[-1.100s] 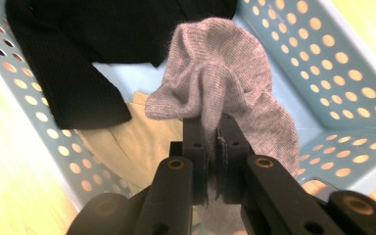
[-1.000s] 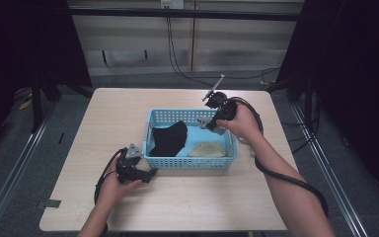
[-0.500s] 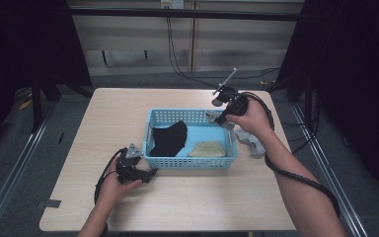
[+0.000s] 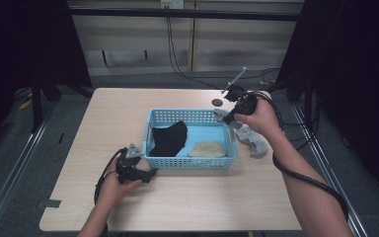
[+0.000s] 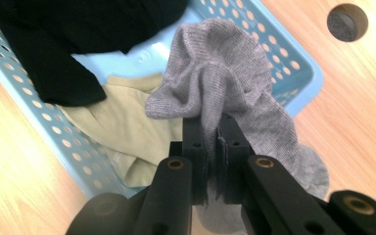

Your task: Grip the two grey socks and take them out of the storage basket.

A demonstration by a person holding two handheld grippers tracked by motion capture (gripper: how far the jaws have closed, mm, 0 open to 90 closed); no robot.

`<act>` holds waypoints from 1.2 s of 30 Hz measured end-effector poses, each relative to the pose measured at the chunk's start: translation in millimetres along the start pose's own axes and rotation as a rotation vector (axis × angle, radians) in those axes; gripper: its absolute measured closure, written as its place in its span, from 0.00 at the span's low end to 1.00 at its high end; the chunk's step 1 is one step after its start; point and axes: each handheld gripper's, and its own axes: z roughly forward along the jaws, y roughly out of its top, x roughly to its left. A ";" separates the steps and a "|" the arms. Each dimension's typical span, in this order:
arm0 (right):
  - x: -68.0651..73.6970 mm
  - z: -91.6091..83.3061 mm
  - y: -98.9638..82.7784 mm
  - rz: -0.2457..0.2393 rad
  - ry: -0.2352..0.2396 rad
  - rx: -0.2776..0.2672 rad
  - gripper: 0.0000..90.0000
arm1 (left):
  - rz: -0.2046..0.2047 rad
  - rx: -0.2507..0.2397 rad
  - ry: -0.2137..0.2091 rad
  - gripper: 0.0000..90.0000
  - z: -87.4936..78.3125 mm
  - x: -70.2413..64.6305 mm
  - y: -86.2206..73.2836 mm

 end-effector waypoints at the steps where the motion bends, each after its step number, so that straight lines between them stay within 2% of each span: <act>1: -1.9 0.2 -2.1 0.004 -0.002 -0.001 0.94 | 0.001 0.001 0.002 0.12 -0.1 -0.1 0.0; 18: -23.4 8.4 -31.5 0.055 -0.043 0.025 0.94 | 0.000 -0.001 0.000 0.12 0.1 -0.1 -0.1; 36: -41.3 17.1 -55.4 0.119 -0.056 0.032 0.94 | 0.000 -0.001 0.000 0.12 0.1 0.0 -0.1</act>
